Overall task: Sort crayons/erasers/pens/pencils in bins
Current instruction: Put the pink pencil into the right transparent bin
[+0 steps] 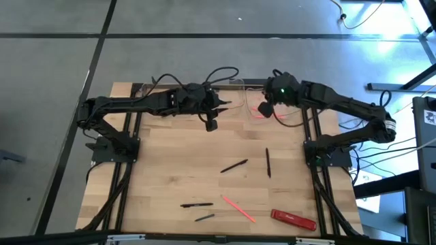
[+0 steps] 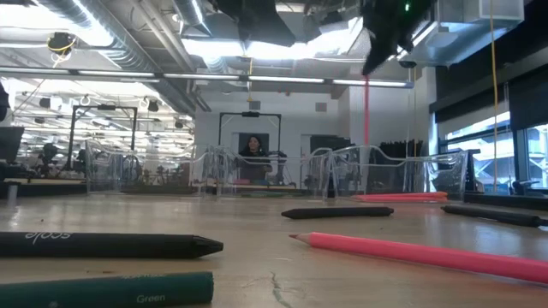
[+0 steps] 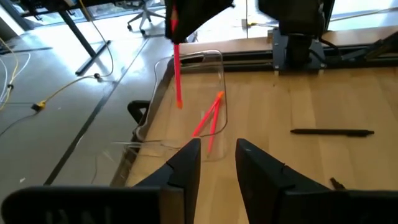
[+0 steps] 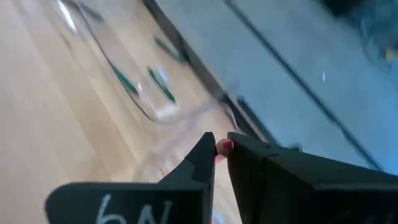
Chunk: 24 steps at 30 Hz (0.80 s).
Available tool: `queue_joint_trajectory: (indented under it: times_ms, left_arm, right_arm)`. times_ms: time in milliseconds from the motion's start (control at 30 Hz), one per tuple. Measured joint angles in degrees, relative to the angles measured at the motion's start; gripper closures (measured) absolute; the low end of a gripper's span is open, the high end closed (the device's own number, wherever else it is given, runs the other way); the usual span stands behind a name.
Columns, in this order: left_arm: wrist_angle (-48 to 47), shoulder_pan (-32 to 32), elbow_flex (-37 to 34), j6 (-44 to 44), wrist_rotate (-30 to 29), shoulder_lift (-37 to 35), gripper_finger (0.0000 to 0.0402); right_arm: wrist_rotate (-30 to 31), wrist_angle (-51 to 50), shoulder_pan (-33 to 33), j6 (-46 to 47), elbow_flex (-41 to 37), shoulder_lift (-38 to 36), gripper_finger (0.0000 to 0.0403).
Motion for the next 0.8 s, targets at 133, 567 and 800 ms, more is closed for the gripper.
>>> queue_joint_trajectory:
  times_ms: [133,567,800]
  left_arm:
    - [-0.1,-0.6,0.0,0.0,0.0,0.0,0.0308]
    - [-0.1,-1.6,0.0,-0.1,0.0,0.0,0.0309]
    - [-0.1,-1.6,0.0,-0.1,0.0,0.0,0.0311]
  right_arm:
    - [-2.0,-5.8,-5.1,0.0,0.0,2.2,0.037]
    - [0.2,-9.1,-11.7,-7.5,0.0,16.1,0.0366]
    - [0.4,-9.7,-11.8,-7.9,0.0,20.7,0.0364]
